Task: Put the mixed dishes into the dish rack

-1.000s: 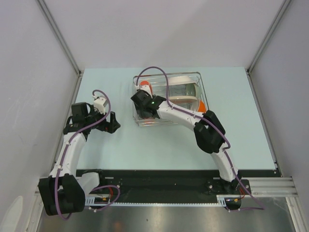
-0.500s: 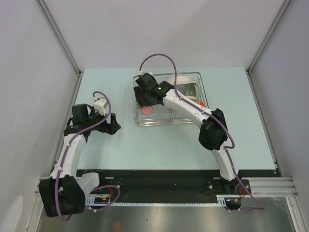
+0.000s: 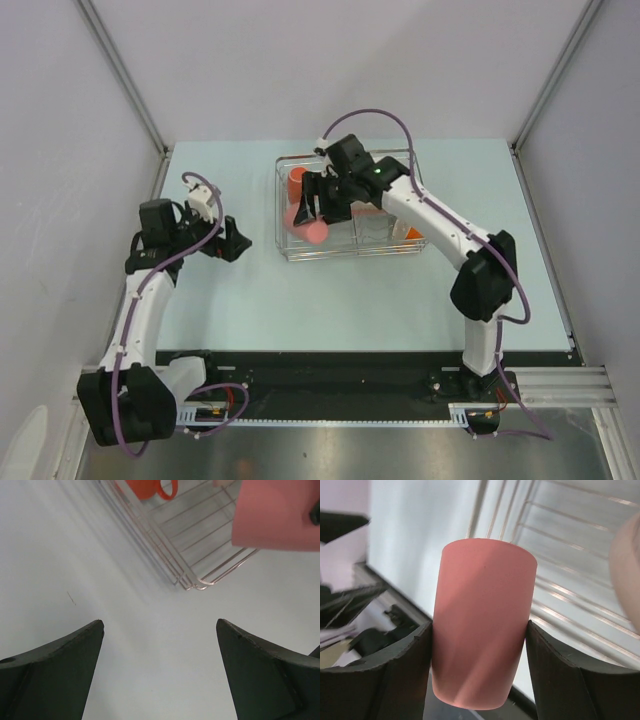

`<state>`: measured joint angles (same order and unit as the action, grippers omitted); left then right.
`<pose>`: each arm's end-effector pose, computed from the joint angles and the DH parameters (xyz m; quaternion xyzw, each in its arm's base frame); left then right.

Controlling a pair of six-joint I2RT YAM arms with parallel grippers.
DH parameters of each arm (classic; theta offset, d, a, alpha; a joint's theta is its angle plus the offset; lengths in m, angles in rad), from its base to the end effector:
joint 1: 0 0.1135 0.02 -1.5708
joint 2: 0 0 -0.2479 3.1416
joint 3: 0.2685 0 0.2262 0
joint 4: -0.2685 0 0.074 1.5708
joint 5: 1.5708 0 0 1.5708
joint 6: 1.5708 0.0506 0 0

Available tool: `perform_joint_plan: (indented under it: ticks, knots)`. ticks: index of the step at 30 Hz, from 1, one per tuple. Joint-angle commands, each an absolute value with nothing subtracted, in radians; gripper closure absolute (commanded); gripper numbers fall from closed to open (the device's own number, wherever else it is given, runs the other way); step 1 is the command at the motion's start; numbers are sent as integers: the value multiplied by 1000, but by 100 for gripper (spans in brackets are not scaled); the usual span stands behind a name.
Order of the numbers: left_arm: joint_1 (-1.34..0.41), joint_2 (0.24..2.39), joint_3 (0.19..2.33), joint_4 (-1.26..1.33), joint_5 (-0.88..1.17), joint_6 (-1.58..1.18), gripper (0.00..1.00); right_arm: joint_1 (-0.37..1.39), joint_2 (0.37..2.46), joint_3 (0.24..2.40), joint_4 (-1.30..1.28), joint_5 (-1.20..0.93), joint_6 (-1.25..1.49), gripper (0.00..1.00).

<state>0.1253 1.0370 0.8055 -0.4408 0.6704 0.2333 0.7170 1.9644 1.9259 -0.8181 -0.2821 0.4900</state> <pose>0.2111 -0.0051 0.2645 0.1886 0.8417 -0.2184 0.4564 0.3040 0.2837 0.3014 -0.1539 0.9161 0.3049 0.2102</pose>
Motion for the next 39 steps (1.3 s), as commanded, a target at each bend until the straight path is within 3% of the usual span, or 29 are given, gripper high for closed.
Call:
perform_joint_plan:
  ticks: [1, 8, 24, 39]
  knots:
    - [123, 1066, 882, -274, 798, 77, 0, 693, 1841, 1868, -747, -480, 551, 100]
    - [40, 1149, 917, -152, 658, 14, 0, 701, 1807, 1813, -669, -592, 614, 100]
    - [9, 1194, 927, -143, 727, -37, 0, 692, 1782, 1694, -384, -729, 807, 100]
    - [-24, 1160, 925, -170, 776, -38, 0, 620, 1827, 1629, -114, -712, 957, 100]
